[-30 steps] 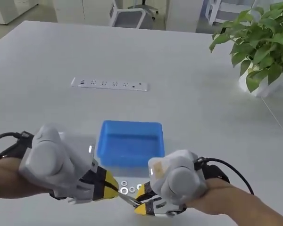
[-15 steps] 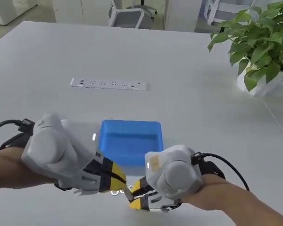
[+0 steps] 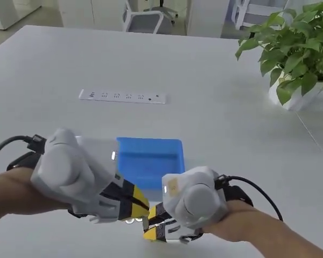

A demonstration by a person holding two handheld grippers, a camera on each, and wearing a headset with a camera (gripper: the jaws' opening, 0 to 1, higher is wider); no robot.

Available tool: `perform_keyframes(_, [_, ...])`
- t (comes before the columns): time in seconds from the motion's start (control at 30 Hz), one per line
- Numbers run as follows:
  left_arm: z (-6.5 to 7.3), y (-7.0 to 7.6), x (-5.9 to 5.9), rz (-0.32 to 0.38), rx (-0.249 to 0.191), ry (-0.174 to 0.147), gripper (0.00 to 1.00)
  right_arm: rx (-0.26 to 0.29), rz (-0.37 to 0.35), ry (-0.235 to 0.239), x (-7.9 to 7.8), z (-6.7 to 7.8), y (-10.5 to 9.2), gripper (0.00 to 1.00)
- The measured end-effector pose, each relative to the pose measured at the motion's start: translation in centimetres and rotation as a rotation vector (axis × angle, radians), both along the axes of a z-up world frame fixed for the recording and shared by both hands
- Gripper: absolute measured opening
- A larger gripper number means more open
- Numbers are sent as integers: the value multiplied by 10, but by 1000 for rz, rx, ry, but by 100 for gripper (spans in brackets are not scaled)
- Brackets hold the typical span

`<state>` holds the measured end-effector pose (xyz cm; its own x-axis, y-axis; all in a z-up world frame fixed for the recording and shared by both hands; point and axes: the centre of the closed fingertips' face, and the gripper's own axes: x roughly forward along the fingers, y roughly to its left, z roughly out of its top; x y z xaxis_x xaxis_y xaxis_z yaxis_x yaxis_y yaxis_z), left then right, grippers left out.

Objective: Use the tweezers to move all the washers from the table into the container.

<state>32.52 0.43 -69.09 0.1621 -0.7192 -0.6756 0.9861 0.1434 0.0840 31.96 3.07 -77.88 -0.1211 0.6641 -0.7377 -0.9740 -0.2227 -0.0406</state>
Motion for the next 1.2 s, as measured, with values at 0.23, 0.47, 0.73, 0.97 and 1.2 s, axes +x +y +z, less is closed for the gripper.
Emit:
perform_keyframes(0.23, [-3,-4,1,1,-4,5,5,4,-8,4,-1,0,-1,12])
perform_keyframes(0.47, [-3,-5,1,0,-4,8,5,13,-15,8,0,1,-2,13])
perform_keyframes(0.73, [-3,-6,2,1,-4,13,5,13,-23,9,0,2,-2,13])
perform_keyframes(0.97, [-4,-7,2,2,-5,19,5,15,-32,12,0,2,-2,12])
perform_keyframes(1.2, [-5,-7,0,-26,4,2,6,14,-22,5,-1,2,-2,11])
